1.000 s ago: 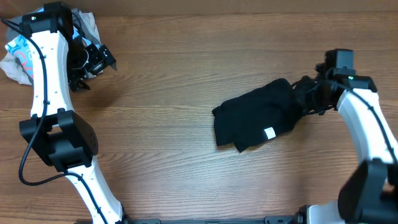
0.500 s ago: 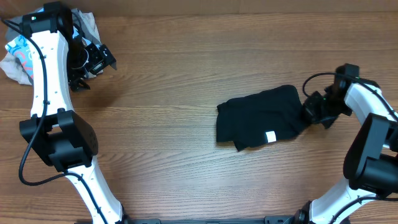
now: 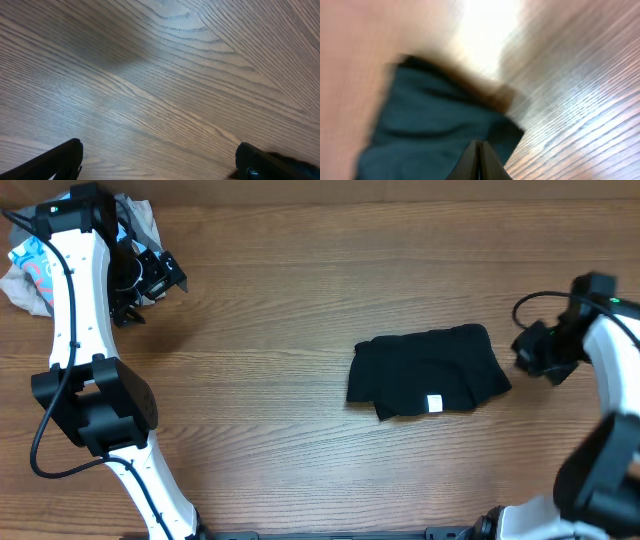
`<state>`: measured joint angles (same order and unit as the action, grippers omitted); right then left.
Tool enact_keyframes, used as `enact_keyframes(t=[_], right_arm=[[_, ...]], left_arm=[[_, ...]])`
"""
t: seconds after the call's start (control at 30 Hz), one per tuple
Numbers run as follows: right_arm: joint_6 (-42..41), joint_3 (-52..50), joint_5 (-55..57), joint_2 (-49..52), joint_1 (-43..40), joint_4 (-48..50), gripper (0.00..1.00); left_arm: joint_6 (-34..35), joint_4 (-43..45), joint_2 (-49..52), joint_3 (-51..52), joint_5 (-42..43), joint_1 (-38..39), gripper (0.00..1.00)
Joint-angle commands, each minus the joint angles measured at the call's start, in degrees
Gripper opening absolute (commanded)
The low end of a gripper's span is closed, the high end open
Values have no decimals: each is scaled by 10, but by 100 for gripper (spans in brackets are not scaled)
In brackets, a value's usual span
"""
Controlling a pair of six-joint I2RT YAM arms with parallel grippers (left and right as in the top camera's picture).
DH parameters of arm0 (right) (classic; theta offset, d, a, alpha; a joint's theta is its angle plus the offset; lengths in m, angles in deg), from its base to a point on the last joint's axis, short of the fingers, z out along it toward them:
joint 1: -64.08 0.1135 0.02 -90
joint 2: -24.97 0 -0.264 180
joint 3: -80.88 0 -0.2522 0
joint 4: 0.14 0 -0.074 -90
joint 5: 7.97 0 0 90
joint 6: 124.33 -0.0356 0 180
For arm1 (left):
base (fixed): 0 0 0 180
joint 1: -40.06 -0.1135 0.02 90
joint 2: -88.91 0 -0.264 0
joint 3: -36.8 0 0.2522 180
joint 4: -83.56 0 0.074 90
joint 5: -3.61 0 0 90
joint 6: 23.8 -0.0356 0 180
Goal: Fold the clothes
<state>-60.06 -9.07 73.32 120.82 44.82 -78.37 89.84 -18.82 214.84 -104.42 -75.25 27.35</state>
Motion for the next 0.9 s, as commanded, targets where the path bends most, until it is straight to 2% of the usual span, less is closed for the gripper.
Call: enact_keyframes(t=[0.0,0.07,0.13,0.2,0.23,0.37,0.43,0.57,0.67,0.87], right_arm=[[-2,21,1,-80,33,-6,7],[5,21,-11,-96,59,-5,14],[26,21,-42,-98,94,3,34],[55,14,-82,-95,134,21,41],[63,8,-99,-90,159,33,40],[63,2,-109,-49,262,58,14],[62,2,-109,-23,296,74,9],[43,2,-110,45,345,100,4],[43,2,-114,93,367,100,4],[43,1,-126,157,399,29,4]], left_arm=[[-9,0,0,-12,5,4,100],[-9,0,0,-12,5,4,100],[-9,0,0,-12,5,4,100],[-9,0,0,-12,5,4,100],[-9,0,0,-12,5,4,100],[-9,0,0,-12,5,4,100],[-9,0,0,-12,5,4,100],[-9,-1,0,-12,5,4,100],[-9,-1,0,-12,5,4,100],[-9,0,0,-12,5,4,100]])
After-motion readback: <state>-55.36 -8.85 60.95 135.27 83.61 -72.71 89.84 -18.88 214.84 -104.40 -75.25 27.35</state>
